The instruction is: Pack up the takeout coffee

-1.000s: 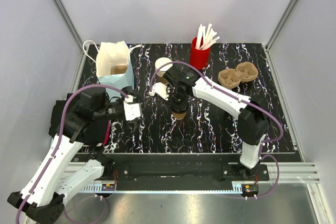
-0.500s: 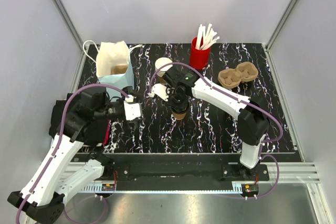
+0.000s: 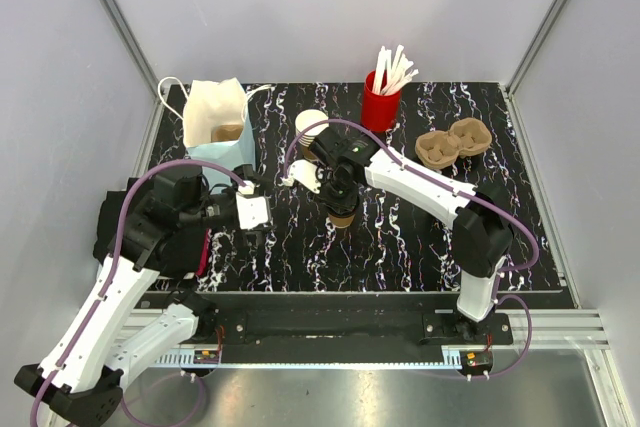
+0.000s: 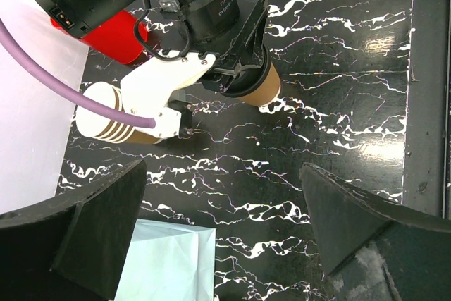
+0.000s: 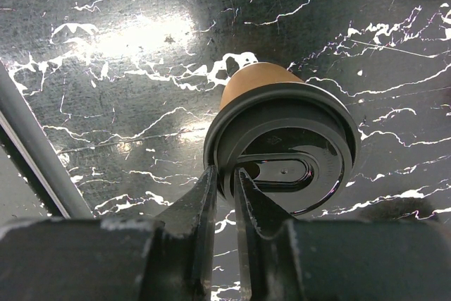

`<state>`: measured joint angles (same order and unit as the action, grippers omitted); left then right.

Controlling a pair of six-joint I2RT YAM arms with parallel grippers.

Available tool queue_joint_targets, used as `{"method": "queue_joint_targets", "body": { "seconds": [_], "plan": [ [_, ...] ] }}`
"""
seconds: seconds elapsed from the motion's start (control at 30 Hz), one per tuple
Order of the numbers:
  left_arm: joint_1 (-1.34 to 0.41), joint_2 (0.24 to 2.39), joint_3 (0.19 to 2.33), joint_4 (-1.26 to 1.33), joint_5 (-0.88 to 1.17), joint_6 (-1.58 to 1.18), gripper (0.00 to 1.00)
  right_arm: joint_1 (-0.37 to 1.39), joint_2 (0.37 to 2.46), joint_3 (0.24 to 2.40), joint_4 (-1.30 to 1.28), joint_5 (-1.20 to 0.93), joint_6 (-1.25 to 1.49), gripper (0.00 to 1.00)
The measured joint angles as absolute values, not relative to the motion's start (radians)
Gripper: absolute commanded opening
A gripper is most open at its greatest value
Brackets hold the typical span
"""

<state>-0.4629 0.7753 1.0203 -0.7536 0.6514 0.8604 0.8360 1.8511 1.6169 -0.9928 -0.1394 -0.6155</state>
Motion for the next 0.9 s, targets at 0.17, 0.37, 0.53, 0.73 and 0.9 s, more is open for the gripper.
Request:
{"method": "queue_joint_targets", "body": {
  "seconds": [0.17,0.37,0.53,0.73,0.9],
  "plan": [
    [-0.462,0.777,1.020,-0.754,0.652,0.860,0.99,0.838,1.851,1.617,-0.992,-0.126,-0.617,0.30],
    [-0.462,0.806,1.020,-0.746,0.660,0.856,0.99,0.838,1.818,1.618,-0.993,-0.092,-0.630,0.44],
    [-0.462,0.860,1.020,-0.723,0.676,0.835,0.99,0.838,1.687,1.636,-0.992,-0.071,-0.640,0.81],
    [-0.462,1.014,1.041,-0.656,0.687,0.728,0.99,0.787,1.485,1.632,-0.989,-0.100,-0.637,1.00],
    [-0.462,1.247,1.164,-0.635,0.689,0.571,0.99,0.641,1.333,1.499,-0.898,-0.141,-0.602,1.00]
  ]
}}
